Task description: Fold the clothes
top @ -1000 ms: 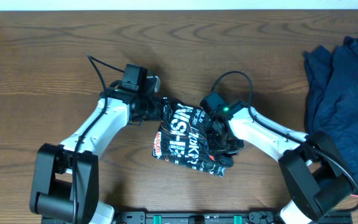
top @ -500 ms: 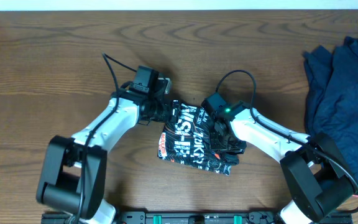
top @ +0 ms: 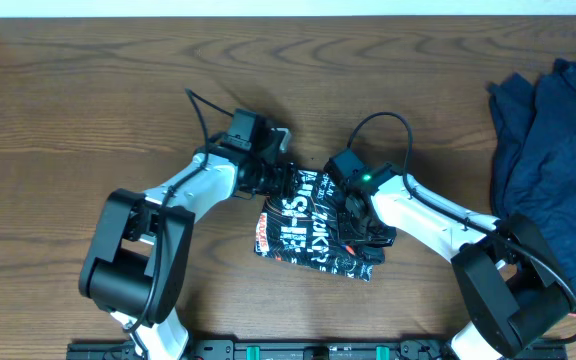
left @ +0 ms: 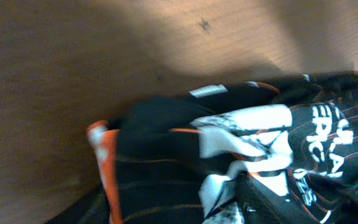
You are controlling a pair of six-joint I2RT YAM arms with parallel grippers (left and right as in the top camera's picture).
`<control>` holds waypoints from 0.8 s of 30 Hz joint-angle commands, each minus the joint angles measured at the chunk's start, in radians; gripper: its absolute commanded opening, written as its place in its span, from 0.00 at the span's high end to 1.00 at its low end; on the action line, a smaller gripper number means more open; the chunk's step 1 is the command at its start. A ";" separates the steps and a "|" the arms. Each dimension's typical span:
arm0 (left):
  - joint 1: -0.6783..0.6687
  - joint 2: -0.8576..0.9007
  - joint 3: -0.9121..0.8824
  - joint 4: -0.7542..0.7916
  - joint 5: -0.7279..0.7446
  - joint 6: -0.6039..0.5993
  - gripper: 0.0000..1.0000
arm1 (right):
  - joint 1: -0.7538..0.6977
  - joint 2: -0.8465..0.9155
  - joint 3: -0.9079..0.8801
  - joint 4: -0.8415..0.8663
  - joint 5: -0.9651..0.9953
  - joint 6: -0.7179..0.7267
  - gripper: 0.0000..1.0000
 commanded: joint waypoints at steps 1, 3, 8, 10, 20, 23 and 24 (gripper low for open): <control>-0.024 0.039 0.003 -0.003 0.027 0.010 0.64 | -0.019 0.015 -0.027 0.011 0.079 0.014 0.67; -0.020 0.037 0.003 0.004 -0.011 0.009 0.82 | -0.023 -0.003 -0.015 -0.001 0.080 0.014 0.67; 0.060 0.034 0.021 0.005 -0.220 -0.057 0.94 | -0.055 -0.084 0.054 -0.097 0.092 0.013 0.66; 0.118 0.034 0.043 0.005 -0.282 -0.071 0.94 | -0.072 -0.131 0.084 -0.141 0.108 0.013 0.65; 0.605 0.034 0.212 0.092 -0.374 -0.129 0.93 | -0.176 -0.440 0.142 -0.238 0.147 -0.071 0.51; 0.769 0.034 0.222 0.142 -0.374 -0.208 0.92 | -0.200 -0.501 0.142 -0.262 0.147 -0.071 0.49; 0.819 0.034 0.222 0.150 -0.373 -0.234 0.92 | -0.209 -0.517 0.142 -0.268 0.147 -0.070 0.49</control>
